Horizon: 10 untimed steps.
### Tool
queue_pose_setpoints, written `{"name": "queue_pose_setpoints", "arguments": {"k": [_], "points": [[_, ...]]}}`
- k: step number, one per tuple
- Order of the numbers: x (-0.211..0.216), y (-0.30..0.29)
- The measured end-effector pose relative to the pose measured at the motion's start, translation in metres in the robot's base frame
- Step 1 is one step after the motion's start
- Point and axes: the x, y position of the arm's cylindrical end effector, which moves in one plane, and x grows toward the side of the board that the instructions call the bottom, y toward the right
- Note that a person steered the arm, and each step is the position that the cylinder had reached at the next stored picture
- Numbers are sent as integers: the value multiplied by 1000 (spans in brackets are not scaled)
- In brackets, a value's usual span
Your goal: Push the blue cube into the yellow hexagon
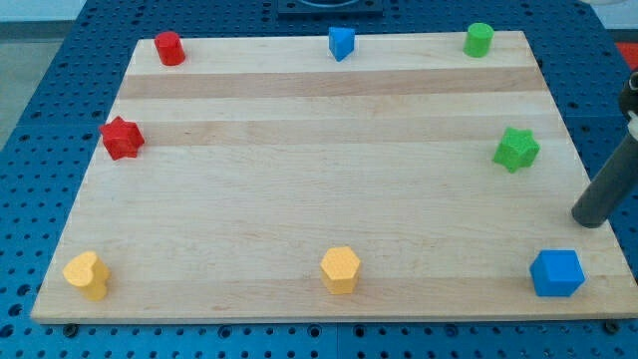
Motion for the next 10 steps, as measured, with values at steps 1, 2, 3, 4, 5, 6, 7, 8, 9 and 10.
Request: {"name": "queue_pose_setpoints", "arguments": {"k": [1, 2, 3, 4, 5, 6, 7, 8, 9, 10], "points": [[24, 4], [37, 6], [55, 6], [70, 6], [73, 4], [73, -8], [73, -23], [65, -32], [46, -40], [44, -50]]}}
